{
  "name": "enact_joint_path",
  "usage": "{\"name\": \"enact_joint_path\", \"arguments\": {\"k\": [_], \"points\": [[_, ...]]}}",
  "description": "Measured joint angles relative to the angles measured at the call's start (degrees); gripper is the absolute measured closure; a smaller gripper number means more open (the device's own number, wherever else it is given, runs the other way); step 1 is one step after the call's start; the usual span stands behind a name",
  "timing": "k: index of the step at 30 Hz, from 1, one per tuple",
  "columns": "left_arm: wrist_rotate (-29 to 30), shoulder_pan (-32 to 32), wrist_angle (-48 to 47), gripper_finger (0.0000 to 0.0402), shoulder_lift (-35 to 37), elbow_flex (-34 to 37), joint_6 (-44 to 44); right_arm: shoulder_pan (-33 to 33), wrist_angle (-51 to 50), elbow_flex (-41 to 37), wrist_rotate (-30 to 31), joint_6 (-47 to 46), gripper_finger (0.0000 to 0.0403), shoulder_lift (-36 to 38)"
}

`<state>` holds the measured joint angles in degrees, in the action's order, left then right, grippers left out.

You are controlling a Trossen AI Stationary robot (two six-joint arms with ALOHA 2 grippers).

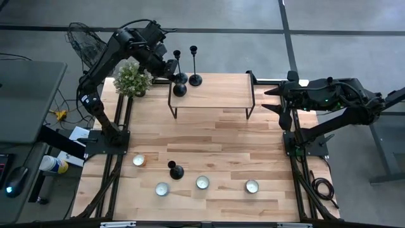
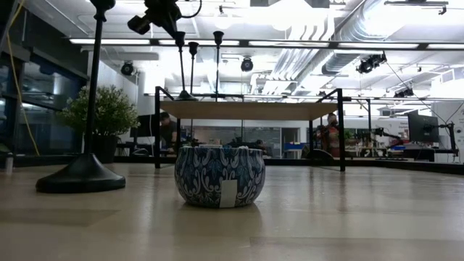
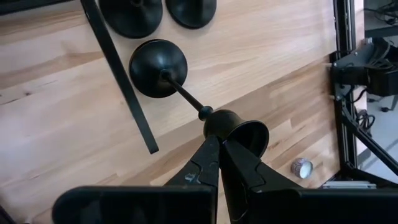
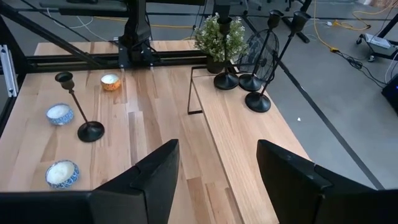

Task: Pick & Place candle stick holders
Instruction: Put the black candle holder on the shelf

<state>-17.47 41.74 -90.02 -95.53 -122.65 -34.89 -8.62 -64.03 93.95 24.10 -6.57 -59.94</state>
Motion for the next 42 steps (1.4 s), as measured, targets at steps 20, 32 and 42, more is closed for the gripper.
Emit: {"name": "enact_joint_path", "arguments": {"k": [20,32,42], "points": [[0.31,-0.11,0.22,0.0400,-1.75,-0.09,-0.42,0.00,-0.02,0.00,-0.04,0.59,0.0195,0.01],[1.79,-0.11,-0.26,0.0363,-1.92,0.04,0.12,0.01,-0.02,0.00,-0.24,0.59,0.0195,0.01],[3.80,-0.11,-0.13,0.0317,-1.94,0.07,0.12,0.01,-0.04,0.00,-0.31,0.43,0.0195,0.00]]}}
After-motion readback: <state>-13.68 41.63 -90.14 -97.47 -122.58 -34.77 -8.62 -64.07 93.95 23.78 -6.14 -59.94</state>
